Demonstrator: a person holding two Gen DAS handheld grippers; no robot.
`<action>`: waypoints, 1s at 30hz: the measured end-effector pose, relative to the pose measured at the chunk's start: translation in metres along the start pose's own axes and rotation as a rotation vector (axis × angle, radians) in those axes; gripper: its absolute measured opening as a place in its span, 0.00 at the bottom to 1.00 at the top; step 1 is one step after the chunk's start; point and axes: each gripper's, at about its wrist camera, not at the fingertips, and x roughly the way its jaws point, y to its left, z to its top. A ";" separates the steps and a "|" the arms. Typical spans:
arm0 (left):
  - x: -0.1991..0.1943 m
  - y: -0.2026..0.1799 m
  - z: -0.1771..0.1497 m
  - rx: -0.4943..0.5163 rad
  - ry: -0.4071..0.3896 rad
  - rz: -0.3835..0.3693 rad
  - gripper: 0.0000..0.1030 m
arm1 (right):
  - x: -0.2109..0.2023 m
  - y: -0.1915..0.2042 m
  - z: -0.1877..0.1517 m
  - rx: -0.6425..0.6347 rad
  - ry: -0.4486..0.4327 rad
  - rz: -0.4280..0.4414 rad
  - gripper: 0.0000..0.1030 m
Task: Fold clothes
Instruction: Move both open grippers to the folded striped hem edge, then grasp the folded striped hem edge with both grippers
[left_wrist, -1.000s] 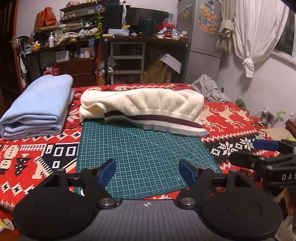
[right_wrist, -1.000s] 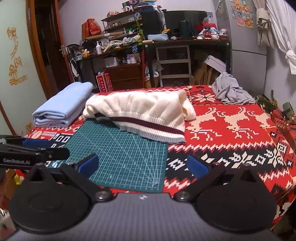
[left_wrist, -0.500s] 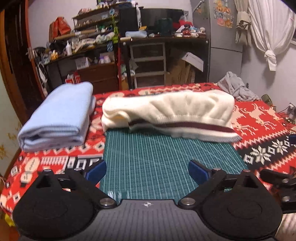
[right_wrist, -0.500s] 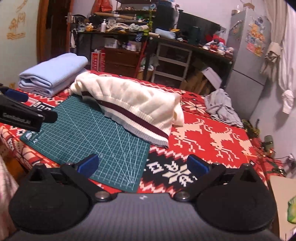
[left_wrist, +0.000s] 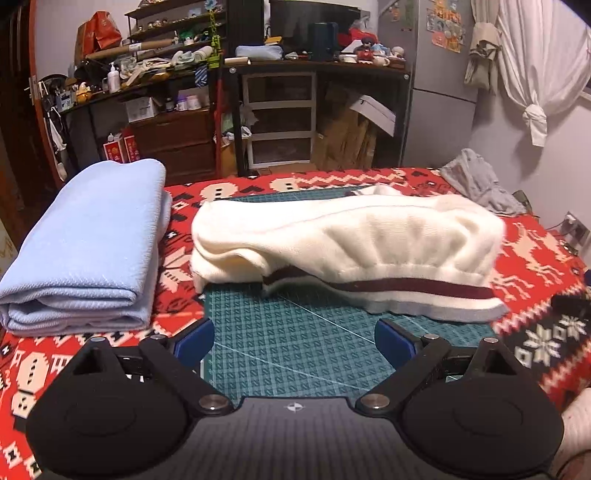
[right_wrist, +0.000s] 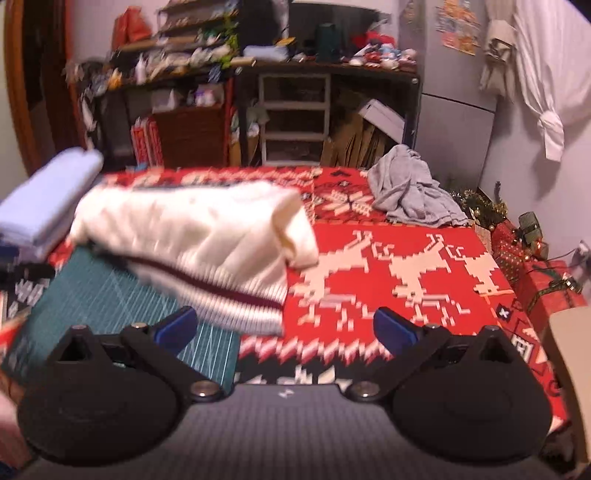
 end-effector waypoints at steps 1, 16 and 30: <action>0.007 0.004 0.001 -0.001 -0.001 0.006 0.85 | 0.006 -0.004 0.002 0.019 -0.003 0.004 1.00; 0.079 0.033 0.008 -0.026 -0.057 -0.145 0.35 | 0.079 -0.012 0.007 -0.031 -0.021 0.150 0.70; 0.058 0.024 0.015 0.025 -0.142 -0.079 0.06 | 0.053 -0.018 -0.002 0.059 -0.100 0.160 0.70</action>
